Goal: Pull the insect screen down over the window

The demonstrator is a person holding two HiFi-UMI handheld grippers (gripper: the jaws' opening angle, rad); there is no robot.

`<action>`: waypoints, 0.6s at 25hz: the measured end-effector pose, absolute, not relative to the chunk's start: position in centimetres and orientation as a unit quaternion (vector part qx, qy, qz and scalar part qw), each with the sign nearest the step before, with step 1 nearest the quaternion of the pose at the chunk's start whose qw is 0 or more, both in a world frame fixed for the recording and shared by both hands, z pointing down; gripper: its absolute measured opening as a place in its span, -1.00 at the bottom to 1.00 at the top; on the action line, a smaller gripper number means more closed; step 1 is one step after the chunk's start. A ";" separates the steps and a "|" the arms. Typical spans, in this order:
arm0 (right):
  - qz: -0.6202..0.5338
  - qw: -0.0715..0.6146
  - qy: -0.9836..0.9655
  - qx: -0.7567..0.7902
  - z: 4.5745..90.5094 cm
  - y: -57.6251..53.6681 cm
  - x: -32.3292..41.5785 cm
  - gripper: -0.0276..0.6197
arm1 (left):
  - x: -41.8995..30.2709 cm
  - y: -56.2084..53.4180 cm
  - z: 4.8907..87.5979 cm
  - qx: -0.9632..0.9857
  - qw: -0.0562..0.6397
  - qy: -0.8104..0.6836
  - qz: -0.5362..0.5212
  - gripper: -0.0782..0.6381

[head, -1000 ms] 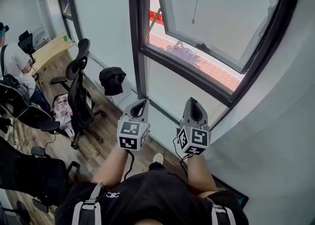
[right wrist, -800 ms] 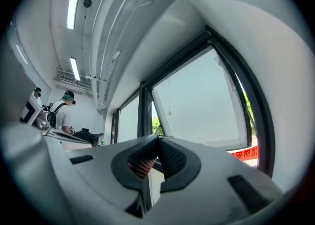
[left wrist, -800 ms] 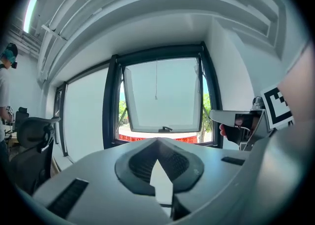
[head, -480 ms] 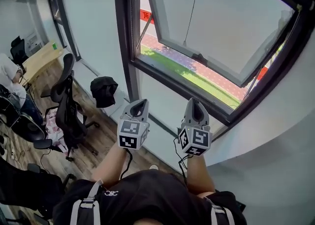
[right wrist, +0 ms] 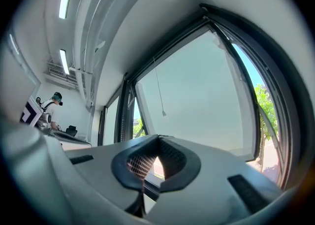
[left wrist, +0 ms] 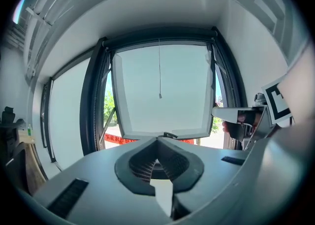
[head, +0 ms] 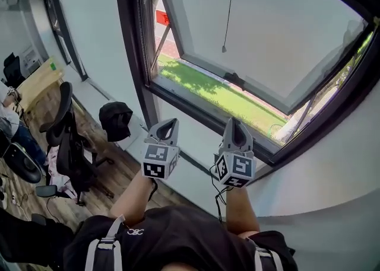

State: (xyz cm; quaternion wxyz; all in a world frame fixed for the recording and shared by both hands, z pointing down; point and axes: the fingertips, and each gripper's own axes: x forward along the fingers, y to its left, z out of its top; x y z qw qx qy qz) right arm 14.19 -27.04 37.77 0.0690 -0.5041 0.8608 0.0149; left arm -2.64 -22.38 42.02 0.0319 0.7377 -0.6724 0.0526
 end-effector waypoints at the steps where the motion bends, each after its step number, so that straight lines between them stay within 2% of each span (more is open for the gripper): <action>1: 0.017 0.066 0.861 -0.505 37.8 -27.4 14.0 -0.91 | -2.8 -22.8 42.1 0.738 0.034 -0.672 0.052 -0.75; 6: 0.024 0.052 0.863 -0.502 38.4 -28.5 13.6 -0.91 | -3.5 -25.0 43.2 0.747 0.045 -0.661 0.050 -0.75; 15: 0.007 0.066 0.829 -0.556 38.4 -30.6 14.2 -0.91 | -4.4 -29.6 43.6 0.791 0.048 -0.608 0.048 -0.75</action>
